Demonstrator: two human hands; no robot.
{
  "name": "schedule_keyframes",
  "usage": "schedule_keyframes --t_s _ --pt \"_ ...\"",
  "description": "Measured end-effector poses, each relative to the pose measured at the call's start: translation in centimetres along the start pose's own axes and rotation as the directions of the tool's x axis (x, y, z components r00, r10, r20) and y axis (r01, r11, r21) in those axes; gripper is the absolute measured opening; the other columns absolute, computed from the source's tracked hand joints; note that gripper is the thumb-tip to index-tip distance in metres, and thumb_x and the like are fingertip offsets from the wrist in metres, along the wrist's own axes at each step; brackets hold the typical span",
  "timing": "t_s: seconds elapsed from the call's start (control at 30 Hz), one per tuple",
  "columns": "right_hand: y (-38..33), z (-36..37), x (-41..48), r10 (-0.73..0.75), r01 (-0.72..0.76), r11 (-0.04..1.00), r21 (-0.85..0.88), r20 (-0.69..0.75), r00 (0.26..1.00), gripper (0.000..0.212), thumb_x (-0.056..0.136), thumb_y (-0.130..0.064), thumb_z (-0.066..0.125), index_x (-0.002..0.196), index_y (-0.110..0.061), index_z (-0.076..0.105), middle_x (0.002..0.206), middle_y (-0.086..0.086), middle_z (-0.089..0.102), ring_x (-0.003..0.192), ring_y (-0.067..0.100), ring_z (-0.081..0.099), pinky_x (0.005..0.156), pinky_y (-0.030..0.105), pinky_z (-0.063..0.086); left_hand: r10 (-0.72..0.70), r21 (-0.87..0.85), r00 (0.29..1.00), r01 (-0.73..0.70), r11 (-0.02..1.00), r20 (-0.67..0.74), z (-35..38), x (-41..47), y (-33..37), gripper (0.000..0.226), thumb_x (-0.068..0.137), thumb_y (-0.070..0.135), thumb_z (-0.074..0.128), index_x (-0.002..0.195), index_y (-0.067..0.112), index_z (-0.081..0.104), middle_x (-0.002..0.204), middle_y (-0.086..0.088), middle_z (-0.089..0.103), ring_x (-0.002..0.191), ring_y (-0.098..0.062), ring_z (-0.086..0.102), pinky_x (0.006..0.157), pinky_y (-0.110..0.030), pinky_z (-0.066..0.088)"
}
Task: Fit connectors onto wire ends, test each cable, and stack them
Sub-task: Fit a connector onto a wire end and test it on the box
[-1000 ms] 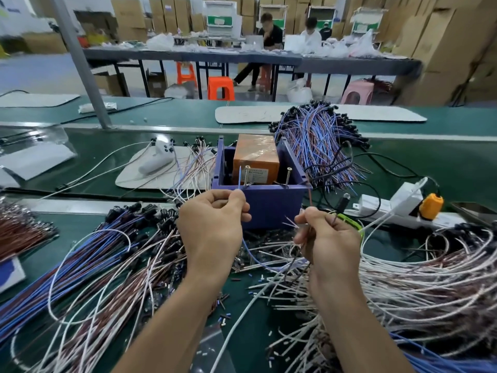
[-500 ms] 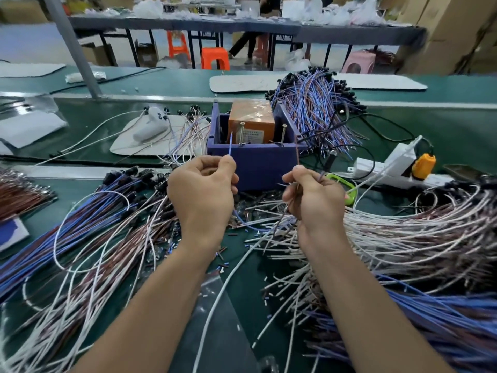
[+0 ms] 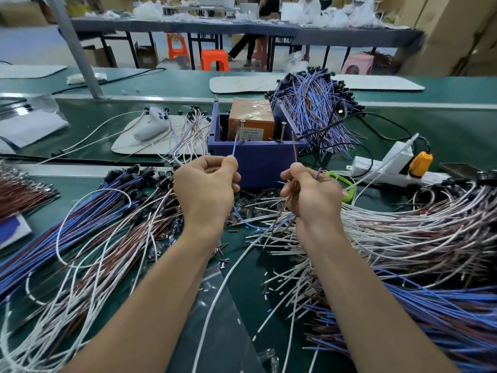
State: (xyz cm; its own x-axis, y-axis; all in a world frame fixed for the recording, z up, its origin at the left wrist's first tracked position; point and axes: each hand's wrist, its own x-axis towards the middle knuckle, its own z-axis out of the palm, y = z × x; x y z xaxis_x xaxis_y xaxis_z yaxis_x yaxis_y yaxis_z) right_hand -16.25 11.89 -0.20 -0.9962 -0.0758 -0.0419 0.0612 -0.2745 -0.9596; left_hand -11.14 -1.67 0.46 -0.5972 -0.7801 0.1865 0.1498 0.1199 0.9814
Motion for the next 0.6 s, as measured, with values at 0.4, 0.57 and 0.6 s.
schedule_keyframes --t_s 0.4,0.57,0.6 --pt "0.03 0.15 0.05 -0.003 0.003 0.999 -0.052 -0.003 1.000 0.043 0.101 -0.022 0.063 0.060 -0.016 0.075 0.050 0.005 0.061 0.042 0.013 0.046 0.042 0.021 0.037 0.013 -0.035 1.000 -0.012 0.999 0.023 0.52 -0.11 -0.79 0.019 0.090 0.017 0.076 0.071 0.018 0.074 0.062 -0.001 0.073 0.046 -0.011 0.062 0.049 -0.018 0.049" --pt "-0.01 0.21 -0.08 -0.006 0.011 0.996 -0.086 0.054 0.999 0.041 0.099 -0.020 0.063 0.060 -0.017 0.076 0.049 0.005 0.060 0.042 0.013 0.048 0.043 0.020 0.039 0.015 -0.031 0.999 -0.014 0.999 0.029 0.61 -0.08 -0.84 0.020 0.090 0.015 0.076 0.070 0.018 0.073 0.060 -0.001 0.072 0.044 -0.011 0.060 0.048 -0.019 0.049" --pt "-0.02 0.23 -0.11 -0.008 0.013 0.996 -0.092 0.057 0.998 0.041 0.099 -0.020 0.063 0.060 -0.017 0.076 0.049 0.005 0.060 0.042 0.013 0.048 0.043 0.020 0.039 0.016 -0.029 0.999 -0.015 0.999 0.031 0.60 -0.08 -0.85 0.020 0.090 0.015 0.076 0.070 0.018 0.073 0.060 -0.001 0.072 0.044 -0.012 0.060 0.048 -0.019 0.049"
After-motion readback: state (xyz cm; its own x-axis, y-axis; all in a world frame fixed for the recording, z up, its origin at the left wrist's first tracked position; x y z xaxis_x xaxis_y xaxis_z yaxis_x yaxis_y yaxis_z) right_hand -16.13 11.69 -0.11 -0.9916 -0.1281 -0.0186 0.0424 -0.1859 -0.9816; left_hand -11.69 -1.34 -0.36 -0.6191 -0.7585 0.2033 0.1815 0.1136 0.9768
